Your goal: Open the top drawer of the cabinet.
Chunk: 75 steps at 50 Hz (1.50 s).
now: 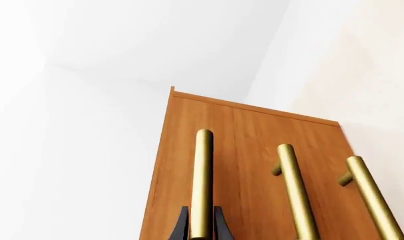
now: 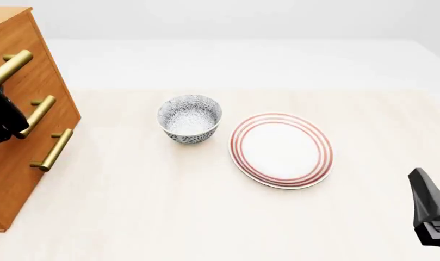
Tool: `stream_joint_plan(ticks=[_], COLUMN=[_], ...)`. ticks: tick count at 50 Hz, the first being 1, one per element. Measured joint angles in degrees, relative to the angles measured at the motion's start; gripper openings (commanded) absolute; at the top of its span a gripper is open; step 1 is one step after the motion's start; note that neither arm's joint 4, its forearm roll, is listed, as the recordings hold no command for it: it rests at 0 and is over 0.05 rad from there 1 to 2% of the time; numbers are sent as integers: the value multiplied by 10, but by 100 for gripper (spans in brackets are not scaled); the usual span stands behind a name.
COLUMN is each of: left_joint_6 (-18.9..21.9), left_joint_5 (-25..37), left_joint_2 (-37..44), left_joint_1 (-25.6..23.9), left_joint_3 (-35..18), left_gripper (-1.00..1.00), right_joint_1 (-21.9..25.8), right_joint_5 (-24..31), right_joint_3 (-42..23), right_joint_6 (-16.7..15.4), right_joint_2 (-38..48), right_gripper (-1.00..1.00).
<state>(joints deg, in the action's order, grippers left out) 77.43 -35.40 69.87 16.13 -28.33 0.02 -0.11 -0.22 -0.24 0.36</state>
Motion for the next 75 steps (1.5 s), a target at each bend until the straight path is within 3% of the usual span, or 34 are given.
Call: stream_joint_plan(ticks=[27,54,75], left_joint_6=[17,54,51], left_joint_5=[-20,-86,-46], left_joint_2=[-9,2,-20], left_joint_1=[-33,-81,-119], left_joint_3=[19,45,41], left_gripper=[-100,-100,-100], right_joint_1=[0,0,0], right_joint_5=[1,1,1], right_joint_3=[0,0,0], right_joint_6=[0,0,0], right_joint_2=[-1,-1,-1], right_gripper=[100,100,100])
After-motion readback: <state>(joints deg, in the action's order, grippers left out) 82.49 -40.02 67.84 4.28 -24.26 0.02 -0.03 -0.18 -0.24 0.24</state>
